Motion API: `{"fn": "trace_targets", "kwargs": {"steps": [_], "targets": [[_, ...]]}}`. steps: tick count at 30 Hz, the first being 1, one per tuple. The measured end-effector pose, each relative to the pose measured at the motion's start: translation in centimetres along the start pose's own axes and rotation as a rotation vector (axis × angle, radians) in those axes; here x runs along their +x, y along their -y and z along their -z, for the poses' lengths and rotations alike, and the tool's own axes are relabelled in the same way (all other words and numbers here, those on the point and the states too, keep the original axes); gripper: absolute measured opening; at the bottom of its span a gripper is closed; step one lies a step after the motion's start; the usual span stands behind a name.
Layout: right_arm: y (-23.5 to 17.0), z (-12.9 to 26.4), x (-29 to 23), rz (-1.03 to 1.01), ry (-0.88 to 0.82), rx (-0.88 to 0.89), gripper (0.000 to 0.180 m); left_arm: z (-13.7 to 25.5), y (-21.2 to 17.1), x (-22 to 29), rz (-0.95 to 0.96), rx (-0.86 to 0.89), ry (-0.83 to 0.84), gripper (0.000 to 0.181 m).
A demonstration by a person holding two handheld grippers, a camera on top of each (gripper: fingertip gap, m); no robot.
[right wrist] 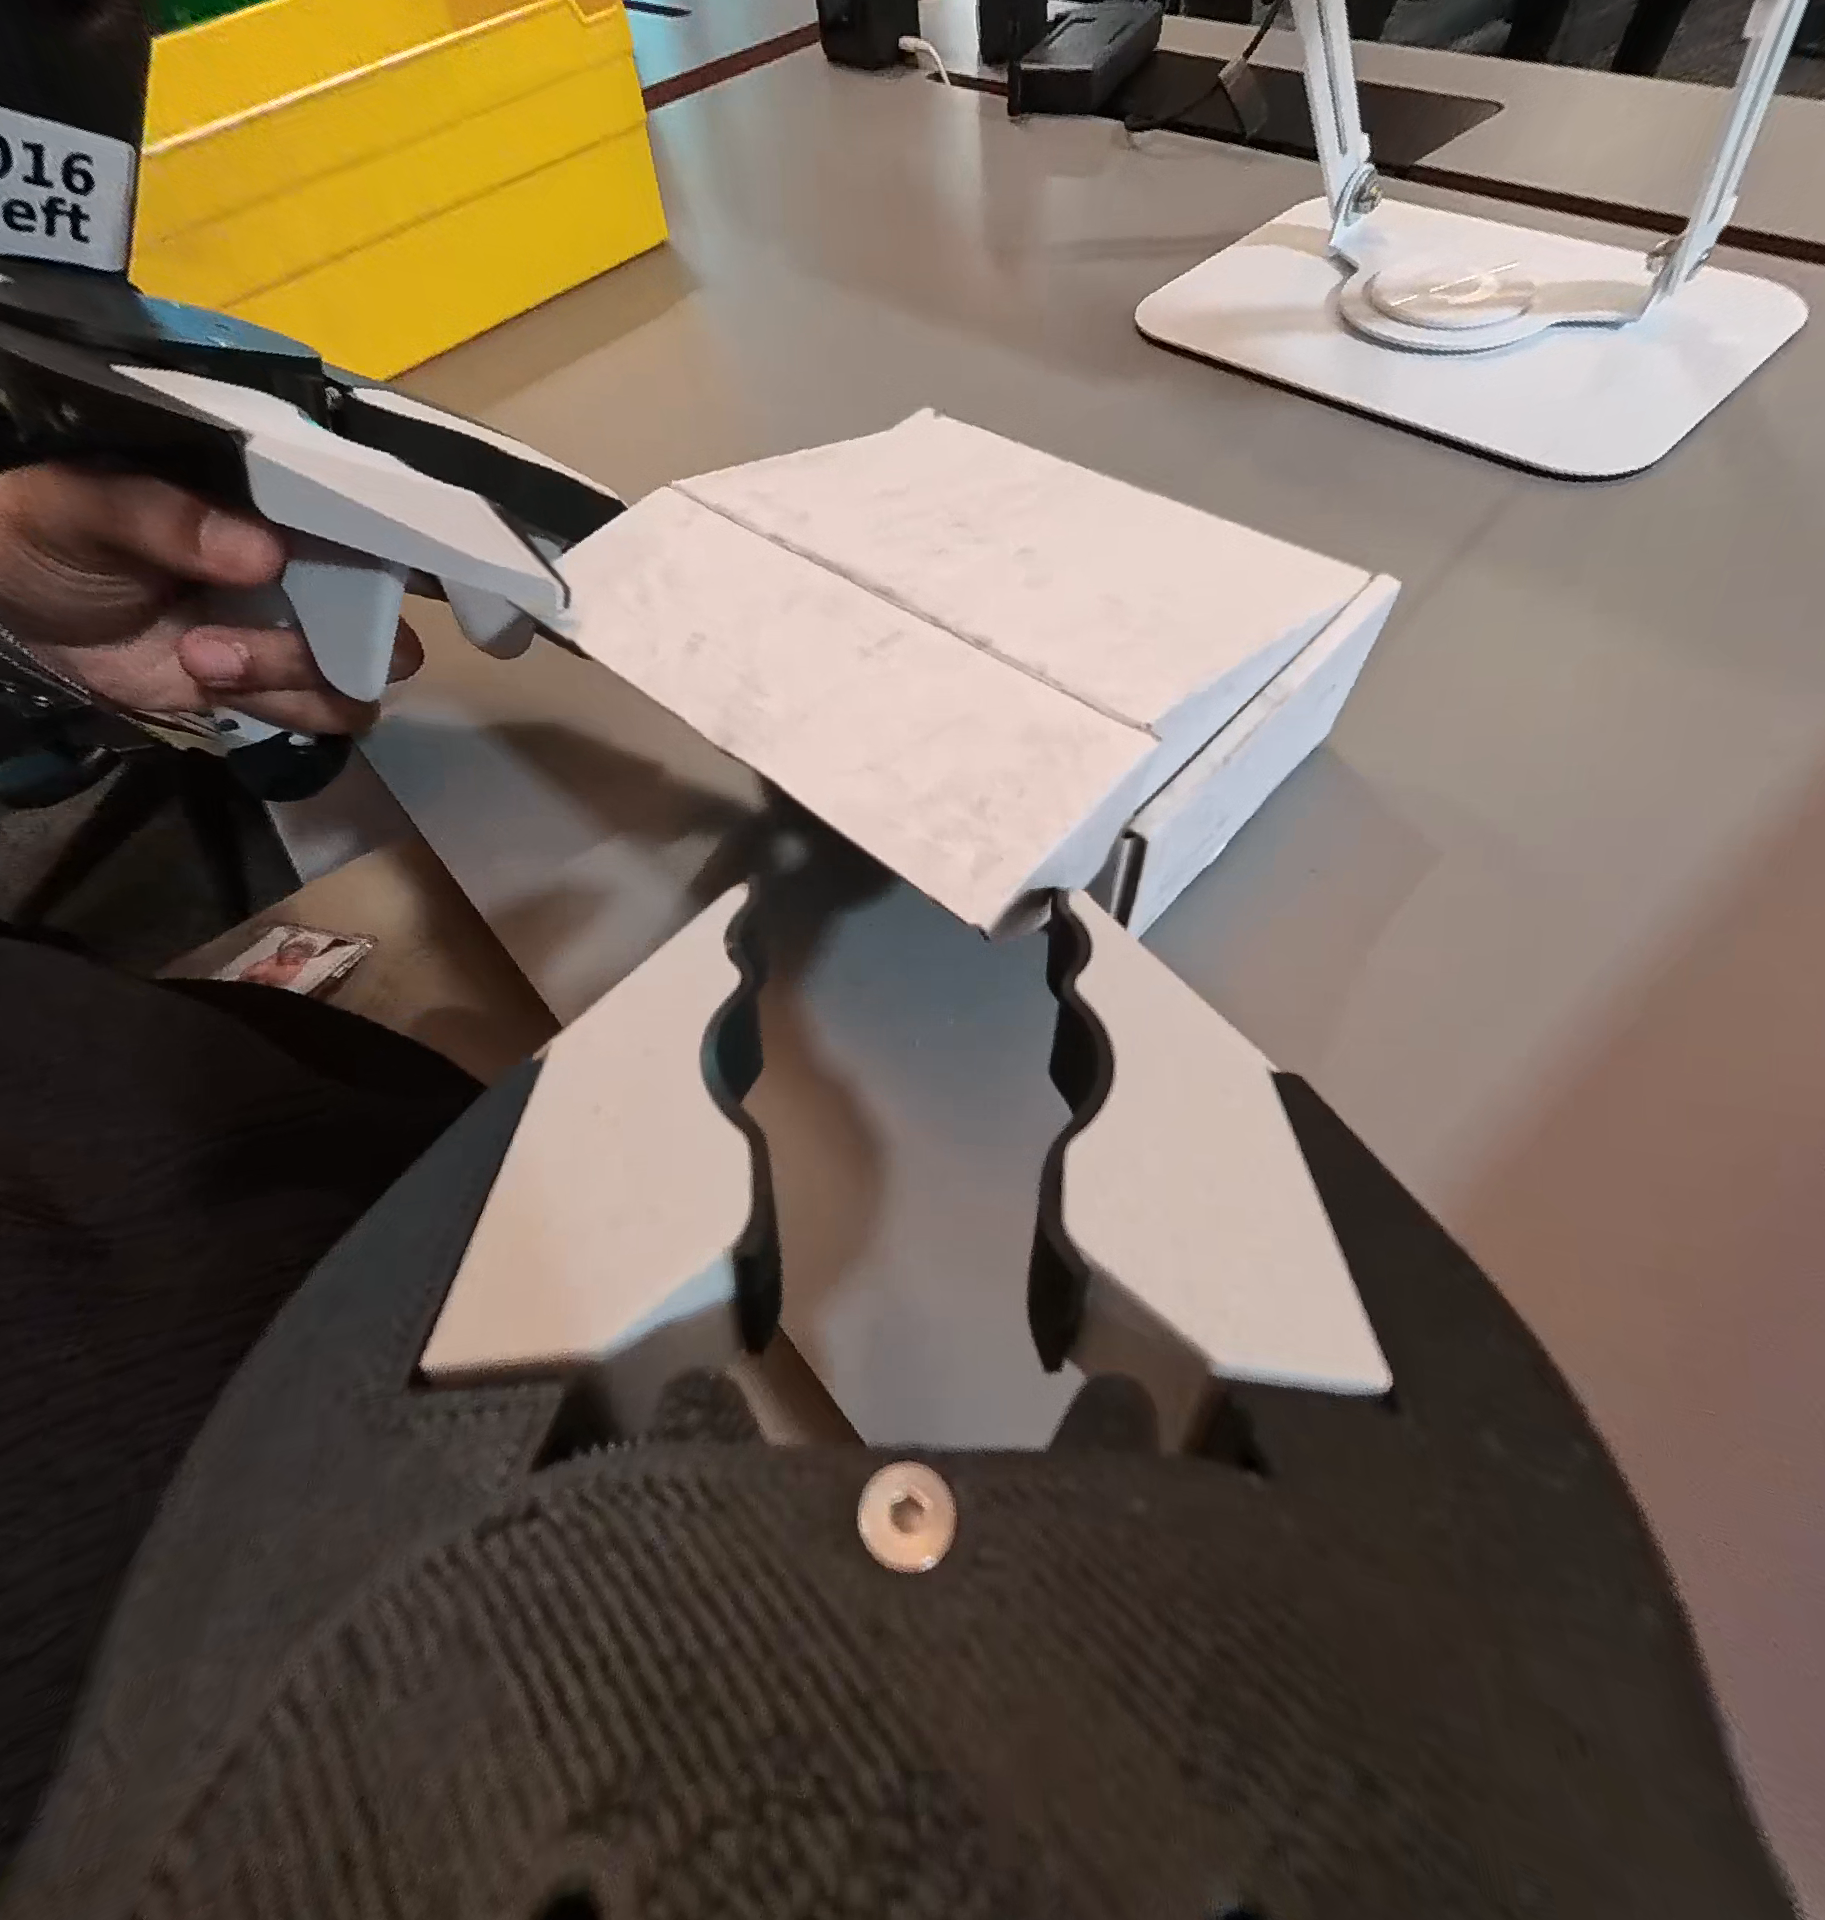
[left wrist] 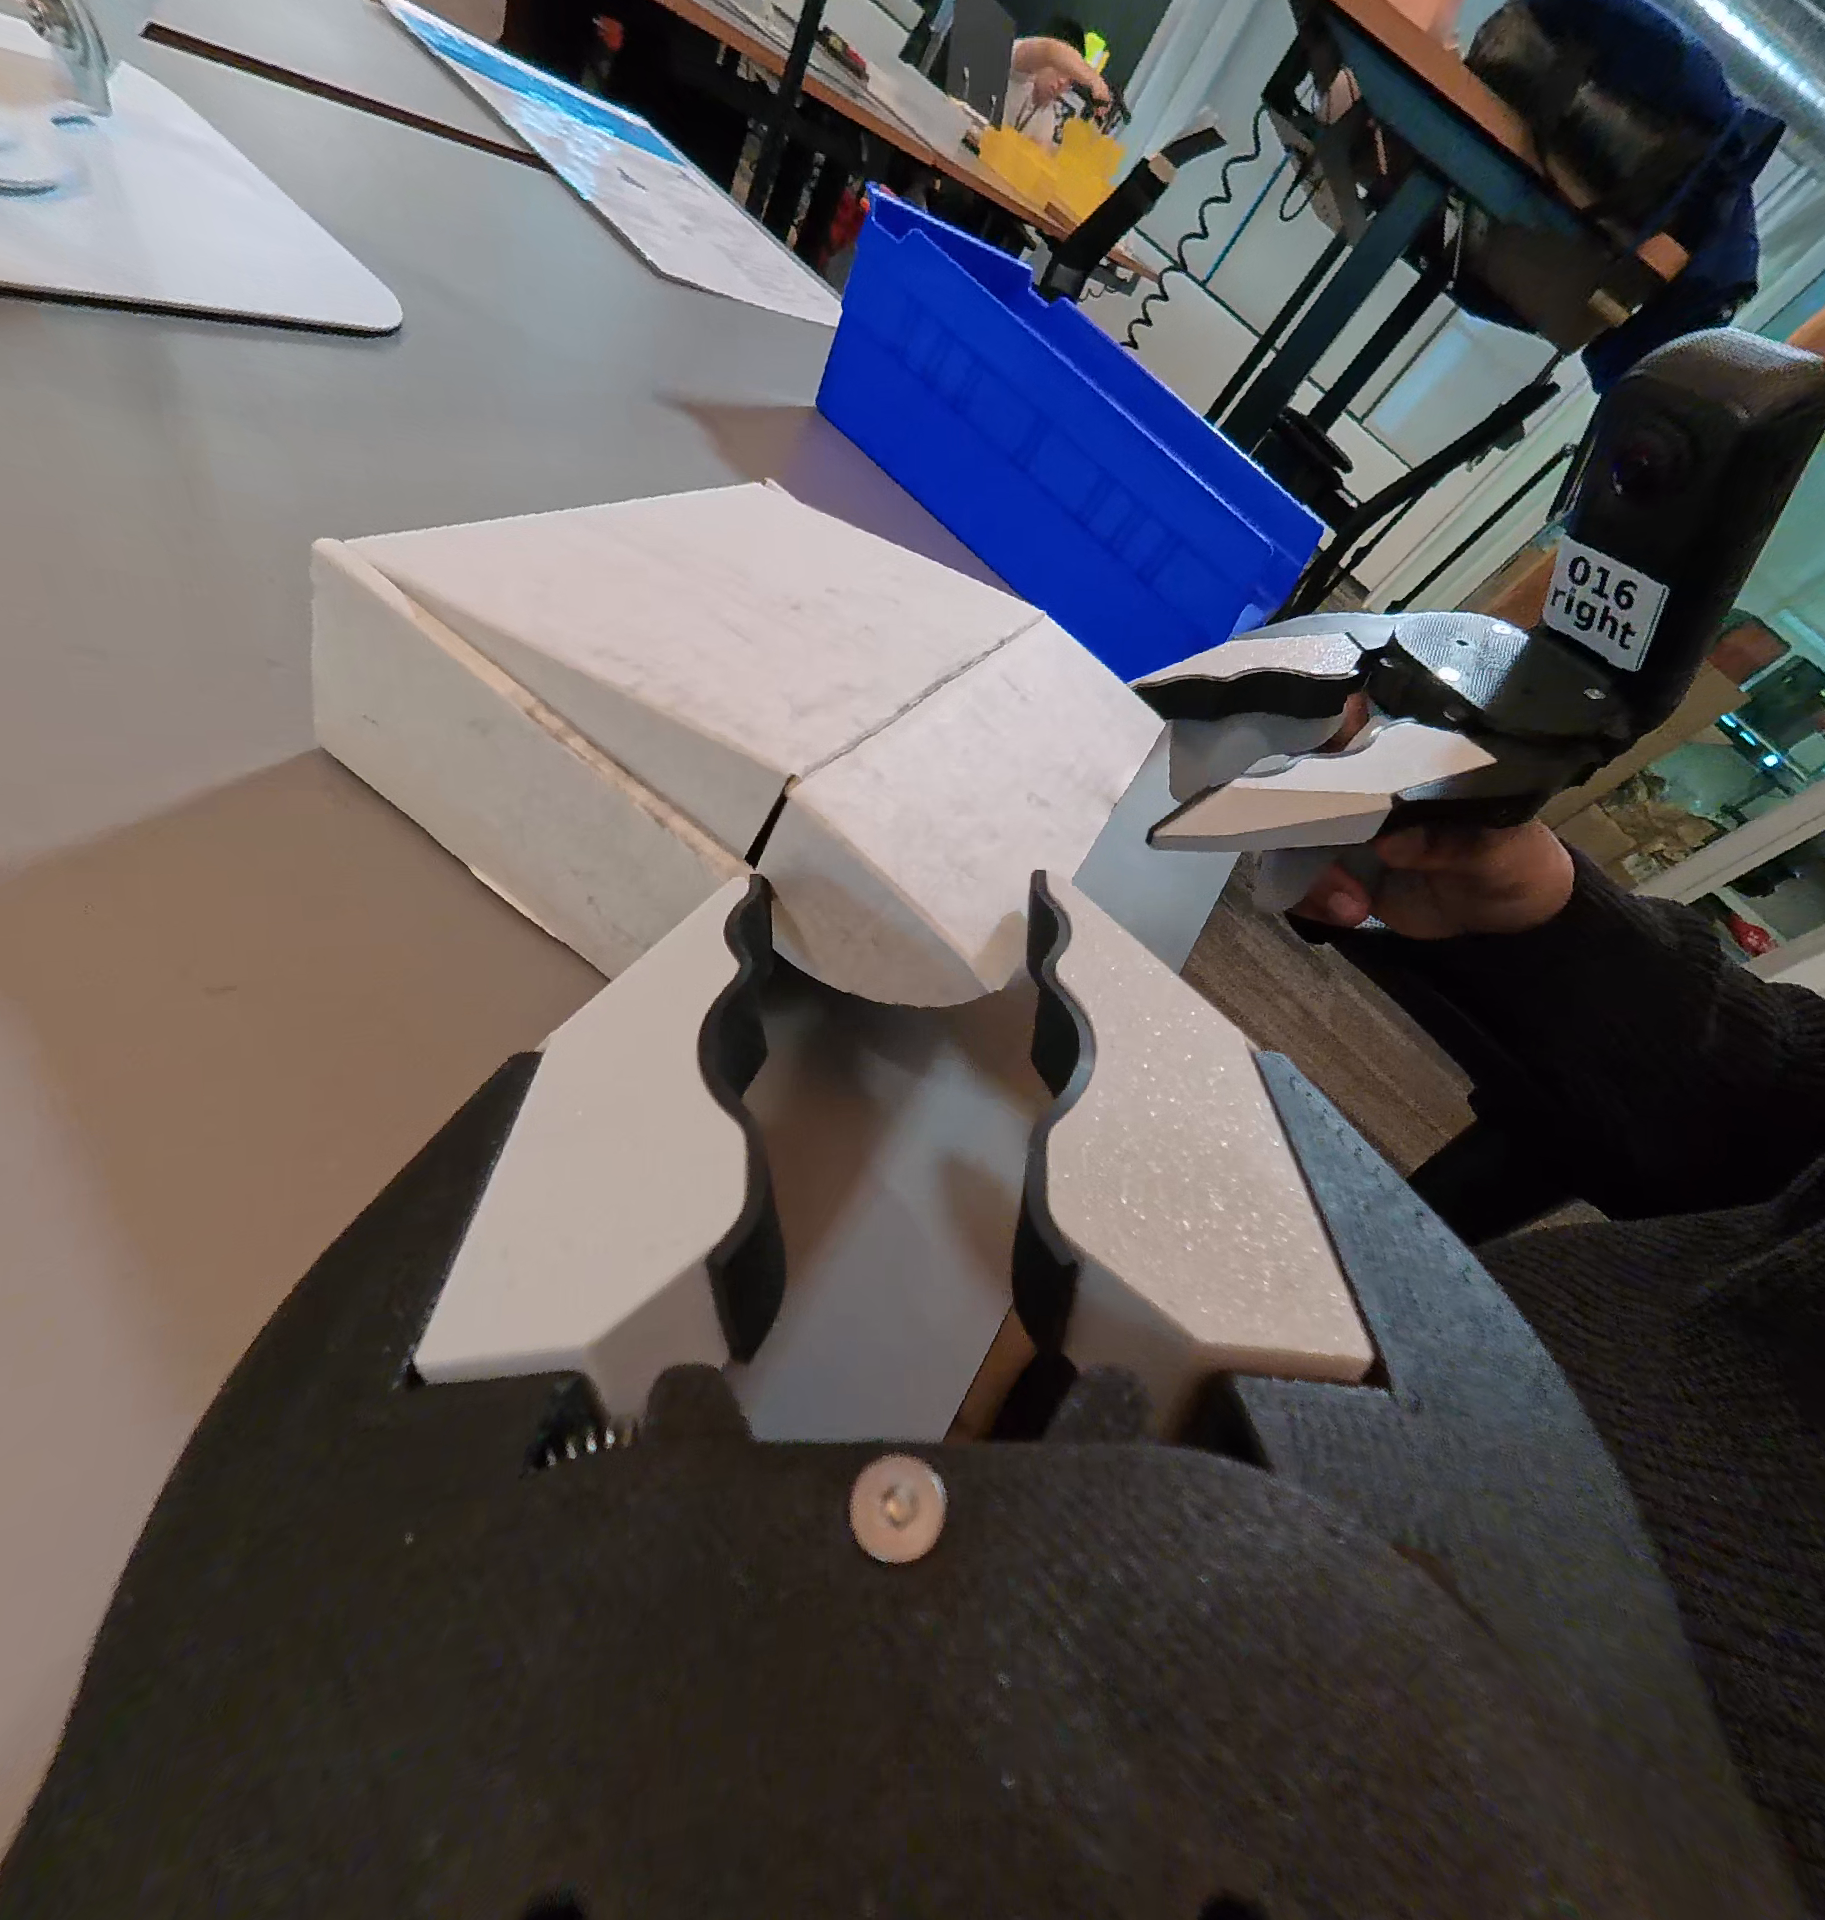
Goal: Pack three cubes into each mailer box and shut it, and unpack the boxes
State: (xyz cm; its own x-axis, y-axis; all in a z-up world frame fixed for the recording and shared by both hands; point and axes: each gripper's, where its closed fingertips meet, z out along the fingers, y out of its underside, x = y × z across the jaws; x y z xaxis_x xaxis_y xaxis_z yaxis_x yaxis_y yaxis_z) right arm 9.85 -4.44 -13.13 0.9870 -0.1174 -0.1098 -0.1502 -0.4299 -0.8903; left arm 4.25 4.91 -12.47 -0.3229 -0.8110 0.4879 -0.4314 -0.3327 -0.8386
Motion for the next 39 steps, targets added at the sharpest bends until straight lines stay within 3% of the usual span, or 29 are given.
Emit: {"fn": "trace_targets", "kwargs": {"steps": [29, 39], "targets": [[0.5, 0.5, 0.9, -0.046, -0.015, 0.039, 0.046, -0.3, -0.3, -0.3, -0.044, -0.019, 0.022, 0.044], [1.3, 0.5, 1.7, -0.298, 0.078, 0.115, 0.039, -0.3, -0.3, -0.2, -0.045, -0.02, 0.024, 0.044]]}}
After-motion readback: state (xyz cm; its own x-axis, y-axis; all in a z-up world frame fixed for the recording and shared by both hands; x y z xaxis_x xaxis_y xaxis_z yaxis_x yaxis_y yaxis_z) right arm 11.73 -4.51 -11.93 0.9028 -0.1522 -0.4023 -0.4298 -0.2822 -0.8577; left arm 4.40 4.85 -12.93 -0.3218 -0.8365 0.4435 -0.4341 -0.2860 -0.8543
